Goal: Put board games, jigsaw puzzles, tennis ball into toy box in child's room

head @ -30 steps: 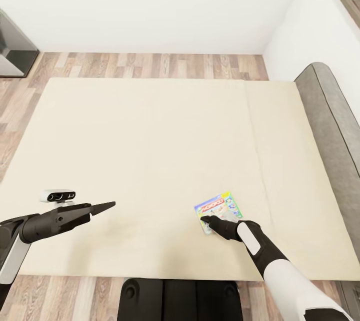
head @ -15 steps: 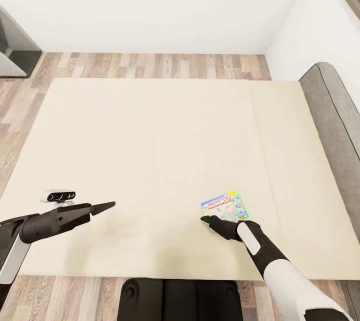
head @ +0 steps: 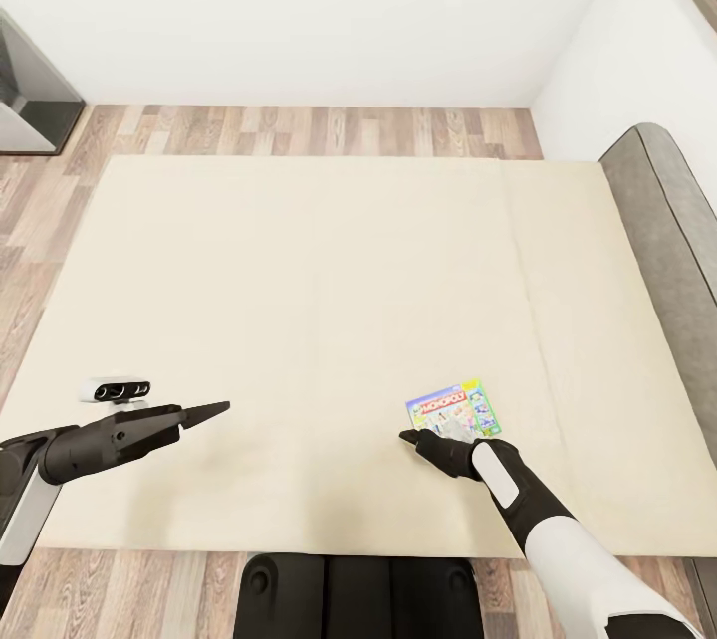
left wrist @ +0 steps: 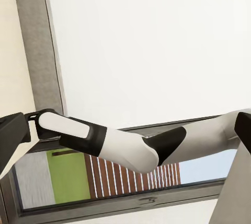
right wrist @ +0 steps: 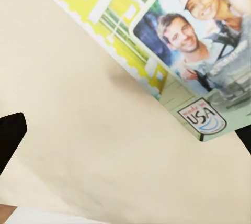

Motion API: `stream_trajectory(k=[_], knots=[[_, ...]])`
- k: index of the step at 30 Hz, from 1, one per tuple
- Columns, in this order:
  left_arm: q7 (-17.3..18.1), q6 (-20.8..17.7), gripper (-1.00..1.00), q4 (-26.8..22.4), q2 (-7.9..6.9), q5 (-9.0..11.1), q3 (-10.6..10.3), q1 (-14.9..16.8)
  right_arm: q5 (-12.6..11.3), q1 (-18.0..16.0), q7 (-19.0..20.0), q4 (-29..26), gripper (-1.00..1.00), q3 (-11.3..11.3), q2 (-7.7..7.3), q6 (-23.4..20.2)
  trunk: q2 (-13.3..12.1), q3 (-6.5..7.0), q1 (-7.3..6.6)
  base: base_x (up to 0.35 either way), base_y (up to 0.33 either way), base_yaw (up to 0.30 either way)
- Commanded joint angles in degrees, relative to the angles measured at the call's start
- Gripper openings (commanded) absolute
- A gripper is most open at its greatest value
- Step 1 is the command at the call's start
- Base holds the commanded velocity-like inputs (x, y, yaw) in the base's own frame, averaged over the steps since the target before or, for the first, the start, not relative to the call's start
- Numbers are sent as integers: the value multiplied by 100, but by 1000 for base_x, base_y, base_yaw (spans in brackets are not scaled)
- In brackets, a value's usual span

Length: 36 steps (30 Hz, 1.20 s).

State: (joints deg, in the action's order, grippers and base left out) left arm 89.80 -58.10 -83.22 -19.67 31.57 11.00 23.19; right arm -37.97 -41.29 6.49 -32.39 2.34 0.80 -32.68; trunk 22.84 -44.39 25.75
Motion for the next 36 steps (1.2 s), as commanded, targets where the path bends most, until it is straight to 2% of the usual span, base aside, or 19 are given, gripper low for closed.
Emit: stream_trajectory(k=[1, 10, 15, 23, 28, 36], knots=[[20, -61, 100, -2, -2, -2, -1, 1, 9, -1, 7, -4, 100, 1, -1, -19, 9, -6, 3, 0, 0, 0], [20, -61, 100, -1, -2, -2, -1, 1, 14, -1, 2, -1, 100, -18, -22, -48, 9, -6, 3, 0, 0, 0], [20, -61, 100, -2, -2, -2, -1, 1, 8, -3, -34, 4, 100, -56, -128, -99, 9, -6, 3, 0, 0, 0], [19, -61, 100, -2, -2, -2, -8, 1, -9, -61, -85, 4, 100, -75, -222, -512, 9, -6, 3, 0, 0, 0], [13, -61, 100, -2, 1, -6, -10, 1, -18, -77, -147, 5, 100, -76, -260, -599, 9, -6, 3, 0, 0, 0], [3, -61, 100, 6, 2, -11, -7, 1, -49, -80, -181, 8, 100, -87, -489, -547, 9, -6, 3, 0, 0, 0]])
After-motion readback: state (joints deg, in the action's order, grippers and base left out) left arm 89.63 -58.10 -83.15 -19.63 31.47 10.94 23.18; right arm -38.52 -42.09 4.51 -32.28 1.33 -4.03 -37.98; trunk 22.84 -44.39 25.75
